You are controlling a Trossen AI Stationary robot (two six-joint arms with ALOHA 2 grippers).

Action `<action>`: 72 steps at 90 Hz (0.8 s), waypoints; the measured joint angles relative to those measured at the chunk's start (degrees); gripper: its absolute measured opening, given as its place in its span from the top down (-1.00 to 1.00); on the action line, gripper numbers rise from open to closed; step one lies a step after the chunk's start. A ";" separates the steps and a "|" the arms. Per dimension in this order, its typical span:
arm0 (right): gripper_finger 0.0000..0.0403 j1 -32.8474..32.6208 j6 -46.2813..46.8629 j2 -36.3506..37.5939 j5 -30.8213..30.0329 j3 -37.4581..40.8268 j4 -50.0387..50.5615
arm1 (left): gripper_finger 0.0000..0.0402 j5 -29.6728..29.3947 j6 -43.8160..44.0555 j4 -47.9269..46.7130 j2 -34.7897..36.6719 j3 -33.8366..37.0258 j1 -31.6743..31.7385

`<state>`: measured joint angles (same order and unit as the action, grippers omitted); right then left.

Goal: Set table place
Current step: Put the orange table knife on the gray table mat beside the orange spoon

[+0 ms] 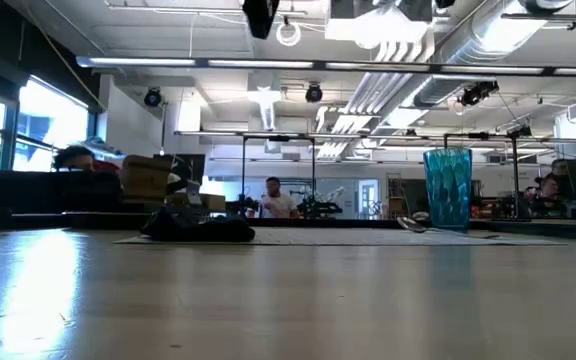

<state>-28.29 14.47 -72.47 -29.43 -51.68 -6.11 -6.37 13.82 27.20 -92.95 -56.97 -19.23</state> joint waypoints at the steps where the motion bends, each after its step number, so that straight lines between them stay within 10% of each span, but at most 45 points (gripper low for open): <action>1: 0.36 0.00 -0.60 -0.01 0.44 0.00 -0.78 | 1.00 0.96 0.24 0.18 0.00 0.00 0.04; 24: 0.36 0.10 -11.49 0.05 12.32 0.00 -14.01 | 1.00 14.80 2.67 2.68 0.00 0.00 0.20; 72: 0.36 5.77 -20.46 0.03 29.72 0.00 -25.44 | 1.00 25.23 6.89 3.27 -0.11 -0.02 2.15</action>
<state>-22.52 -5.99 -72.44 0.30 -51.68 -31.55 18.86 20.71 30.47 -93.06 -56.99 -17.07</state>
